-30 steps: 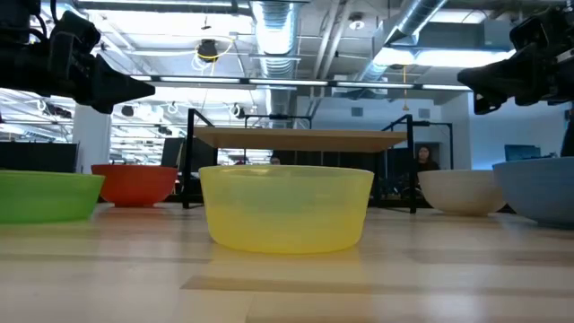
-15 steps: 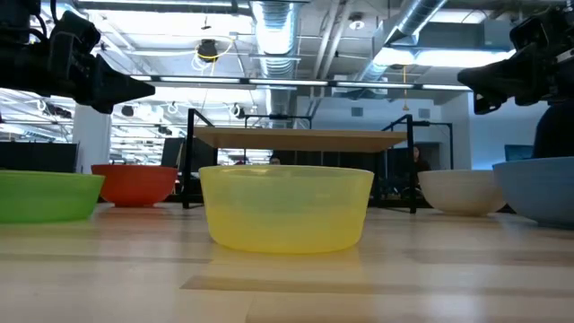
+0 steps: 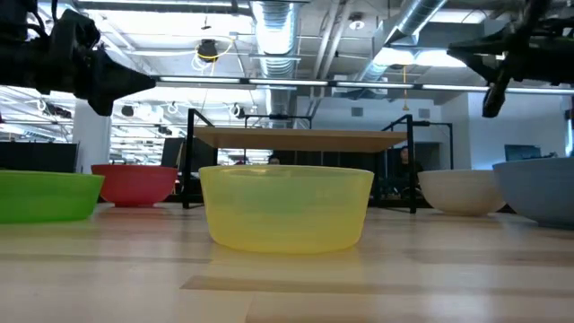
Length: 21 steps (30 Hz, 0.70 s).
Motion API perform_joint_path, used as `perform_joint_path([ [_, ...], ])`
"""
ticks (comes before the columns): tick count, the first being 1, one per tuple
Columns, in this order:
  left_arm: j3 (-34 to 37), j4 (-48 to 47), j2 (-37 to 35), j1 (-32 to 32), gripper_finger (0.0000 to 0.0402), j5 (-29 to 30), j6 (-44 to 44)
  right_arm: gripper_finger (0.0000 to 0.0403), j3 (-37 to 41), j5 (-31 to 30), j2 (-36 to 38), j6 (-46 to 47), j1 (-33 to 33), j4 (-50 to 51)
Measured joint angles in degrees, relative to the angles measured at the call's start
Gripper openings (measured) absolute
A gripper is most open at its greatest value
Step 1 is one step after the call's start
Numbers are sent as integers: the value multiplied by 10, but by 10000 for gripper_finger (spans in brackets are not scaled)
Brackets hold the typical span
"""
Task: Place and stack bowls onto a shelf
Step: Put the large white bowl on the shelf
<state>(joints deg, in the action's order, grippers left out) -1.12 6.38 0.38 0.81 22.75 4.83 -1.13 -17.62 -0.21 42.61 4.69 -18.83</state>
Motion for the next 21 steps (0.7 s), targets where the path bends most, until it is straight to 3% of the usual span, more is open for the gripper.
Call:
perform_joint_path([
  [3,0,15,0,-2,0,23,40,59,0,-49,-8,43,1,9],
  [7,0,25,0,-2,0,16,141,59,-15,-49,-32,58,12,-2],
  [13,0,69,0,-2,0,69,342,59,-119,-69,-130,24,36,42],
  [16,0,111,0,-2,0,112,438,59,-196,-102,-194,22,53,132],
  [21,-3,147,1,-12,6,100,363,60,-337,-151,-288,76,95,397],
])
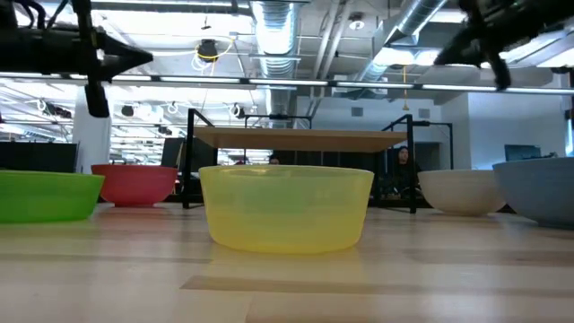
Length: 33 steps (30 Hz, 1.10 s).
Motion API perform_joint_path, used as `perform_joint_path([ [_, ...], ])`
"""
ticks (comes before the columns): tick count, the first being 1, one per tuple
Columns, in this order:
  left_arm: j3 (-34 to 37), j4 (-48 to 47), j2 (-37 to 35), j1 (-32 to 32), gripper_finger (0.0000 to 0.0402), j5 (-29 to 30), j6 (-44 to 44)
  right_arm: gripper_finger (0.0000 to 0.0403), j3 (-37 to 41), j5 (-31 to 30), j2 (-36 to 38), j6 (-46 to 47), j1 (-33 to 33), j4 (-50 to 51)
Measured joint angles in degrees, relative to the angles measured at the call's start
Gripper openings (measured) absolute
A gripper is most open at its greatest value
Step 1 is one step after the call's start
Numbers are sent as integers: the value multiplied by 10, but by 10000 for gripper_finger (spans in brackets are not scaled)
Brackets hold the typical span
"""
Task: Place and stack bowls onto a shelf
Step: Put the large white bowl on the shelf
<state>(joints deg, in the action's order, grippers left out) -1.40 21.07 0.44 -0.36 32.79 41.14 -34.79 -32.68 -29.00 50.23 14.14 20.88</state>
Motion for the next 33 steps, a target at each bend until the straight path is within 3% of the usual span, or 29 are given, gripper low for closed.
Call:
perform_joint_path([
  [5,-33,-11,28,-4,47,-12,-23,91,-98,7,-88,61,64,270],
  [10,-92,-79,86,-5,108,-5,-79,159,-112,81,-157,120,139,389],
  [17,-151,-130,157,-5,151,22,-109,212,-70,157,-254,136,250,427],
  [25,-174,-176,177,-5,154,24,-122,198,-33,179,-335,53,338,410],
  [33,-174,-178,177,-5,154,24,-122,175,-13,219,-375,1,363,332],
])
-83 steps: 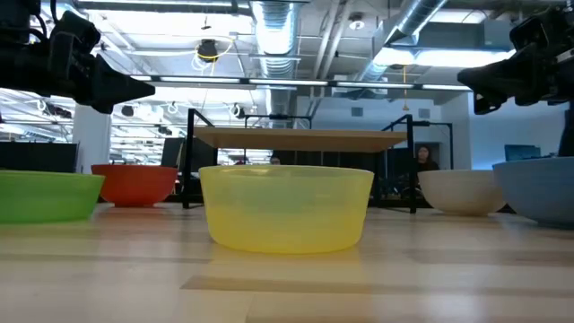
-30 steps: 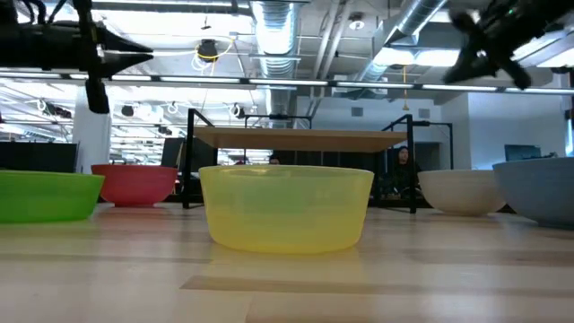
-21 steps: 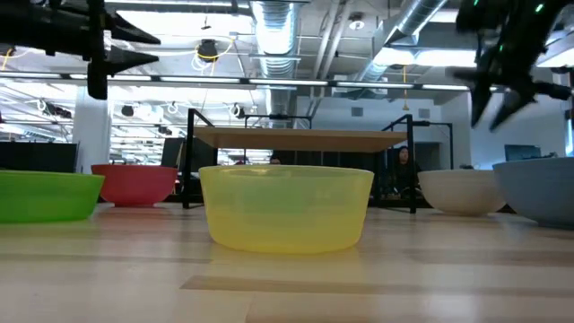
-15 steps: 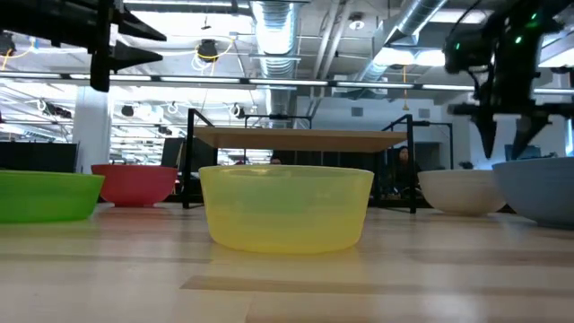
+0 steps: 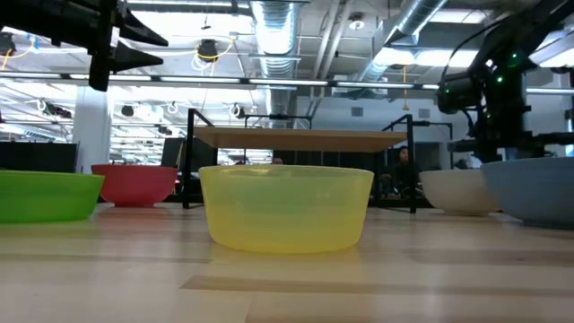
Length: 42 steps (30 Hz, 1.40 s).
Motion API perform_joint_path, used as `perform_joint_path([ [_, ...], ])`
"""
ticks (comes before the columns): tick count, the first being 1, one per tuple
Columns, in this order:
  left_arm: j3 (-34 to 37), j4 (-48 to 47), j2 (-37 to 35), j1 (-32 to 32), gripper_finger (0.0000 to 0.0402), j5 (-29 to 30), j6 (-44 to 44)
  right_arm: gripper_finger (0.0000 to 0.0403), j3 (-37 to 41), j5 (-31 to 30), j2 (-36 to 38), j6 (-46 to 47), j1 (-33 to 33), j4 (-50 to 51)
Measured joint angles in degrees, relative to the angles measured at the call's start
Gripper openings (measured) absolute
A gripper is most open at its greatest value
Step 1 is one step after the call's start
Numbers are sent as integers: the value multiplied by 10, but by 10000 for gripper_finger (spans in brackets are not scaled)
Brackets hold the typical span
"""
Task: Place and stack bowls onto a shelf
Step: Put the large white bowl on the shelf
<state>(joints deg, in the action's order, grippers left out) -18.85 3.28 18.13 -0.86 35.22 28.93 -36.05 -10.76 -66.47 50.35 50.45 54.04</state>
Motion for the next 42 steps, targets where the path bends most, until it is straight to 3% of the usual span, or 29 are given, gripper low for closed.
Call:
perform_joint_path([
  [4,0,0,0,0,154,1,0,143,2,4,-16,-26,0,-22],
  [12,0,-63,0,0,139,4,30,22,1,6,3,-44,-1,-35],
  [22,0,-67,0,0,119,25,43,28,-42,-114,117,18,0,49],
  [30,0,-65,0,0,119,30,31,26,-153,-187,151,27,0,-13],
  [35,0,-64,0,0,119,30,17,24,-225,-143,113,-39,0,-165],
  [42,0,-64,0,0,119,41,2,26,-306,-56,-12,-71,-21,-161],
])
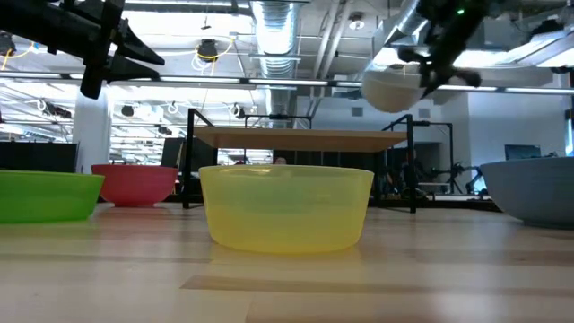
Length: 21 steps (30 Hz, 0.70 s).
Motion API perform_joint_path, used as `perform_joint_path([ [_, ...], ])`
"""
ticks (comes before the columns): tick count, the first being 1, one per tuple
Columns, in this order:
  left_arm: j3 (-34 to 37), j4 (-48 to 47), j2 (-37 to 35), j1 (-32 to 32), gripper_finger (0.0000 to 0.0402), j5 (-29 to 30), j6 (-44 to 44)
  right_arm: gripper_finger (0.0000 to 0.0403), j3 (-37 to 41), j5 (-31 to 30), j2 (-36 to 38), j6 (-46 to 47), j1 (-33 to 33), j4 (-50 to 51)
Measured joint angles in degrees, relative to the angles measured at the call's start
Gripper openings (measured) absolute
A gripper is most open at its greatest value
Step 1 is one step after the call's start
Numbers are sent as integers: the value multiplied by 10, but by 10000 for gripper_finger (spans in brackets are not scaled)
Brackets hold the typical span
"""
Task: Place and stack bowls onto a shelf
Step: Put the large white bowl on the shelf
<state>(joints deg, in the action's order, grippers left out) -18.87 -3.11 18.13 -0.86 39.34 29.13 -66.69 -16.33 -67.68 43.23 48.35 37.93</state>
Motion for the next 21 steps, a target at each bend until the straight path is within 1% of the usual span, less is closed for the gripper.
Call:
perform_joint_path([
  [2,0,0,0,0,119,0,0,26,-19,12,-31,-6,-19,-4],
  [7,0,0,0,0,119,-4,20,25,-69,16,-91,-25,-60,9],
  [13,0,0,0,0,118,-10,26,26,-140,31,-164,-50,-73,105],
  [15,0,0,0,0,118,-8,26,29,-163,48,-186,-60,-76,132],
  [18,0,0,0,0,118,6,26,34,-191,73,-215,-74,-78,164],
  [21,0,0,0,0,118,19,25,37,-212,75,-240,-78,-79,191],
])
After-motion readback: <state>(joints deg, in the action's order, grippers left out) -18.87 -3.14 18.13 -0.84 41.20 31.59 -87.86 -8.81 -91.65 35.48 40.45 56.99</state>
